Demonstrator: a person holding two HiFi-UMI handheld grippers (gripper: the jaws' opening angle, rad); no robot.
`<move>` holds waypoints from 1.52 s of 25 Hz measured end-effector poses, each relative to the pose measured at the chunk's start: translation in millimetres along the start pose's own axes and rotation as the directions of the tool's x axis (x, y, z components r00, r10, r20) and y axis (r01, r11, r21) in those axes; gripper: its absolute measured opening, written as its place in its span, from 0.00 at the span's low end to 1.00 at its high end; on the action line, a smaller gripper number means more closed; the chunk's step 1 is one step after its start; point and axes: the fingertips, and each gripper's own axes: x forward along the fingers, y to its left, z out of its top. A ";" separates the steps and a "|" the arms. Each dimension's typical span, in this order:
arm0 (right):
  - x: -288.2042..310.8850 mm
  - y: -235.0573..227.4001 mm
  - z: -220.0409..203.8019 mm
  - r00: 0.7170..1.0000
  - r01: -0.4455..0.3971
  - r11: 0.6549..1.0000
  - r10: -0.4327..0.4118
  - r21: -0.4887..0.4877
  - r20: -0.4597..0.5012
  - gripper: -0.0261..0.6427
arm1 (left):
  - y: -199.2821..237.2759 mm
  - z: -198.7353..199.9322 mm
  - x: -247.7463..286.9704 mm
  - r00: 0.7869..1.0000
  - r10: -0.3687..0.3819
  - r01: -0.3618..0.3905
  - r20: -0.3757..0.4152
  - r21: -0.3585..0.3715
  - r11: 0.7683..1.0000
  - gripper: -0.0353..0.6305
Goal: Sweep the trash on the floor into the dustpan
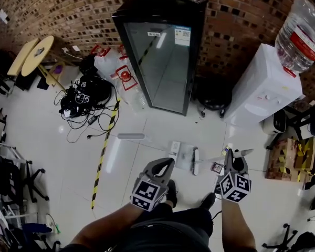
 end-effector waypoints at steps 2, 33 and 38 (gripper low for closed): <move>-2.1 10.4 2.8 1.000 -0.016 1.000 0.016 0.014 0.004 0.23 | 3.6 1.2 -4.2 1.000 0.005 -0.005 0.004 -0.013 1.000 0.07; -239.7 -199.9 218.6 0.956 -0.029 0.994 0.059 -0.106 0.289 0.22 | -224.8 150.4 24.9 0.974 -0.075 0.069 0.213 0.035 0.997 0.08; -282.5 -252.7 252.4 0.948 -0.126 0.972 0.177 -0.198 0.266 0.22 | -298.9 178.8 22.1 0.973 -0.087 0.074 0.213 0.068 0.995 0.08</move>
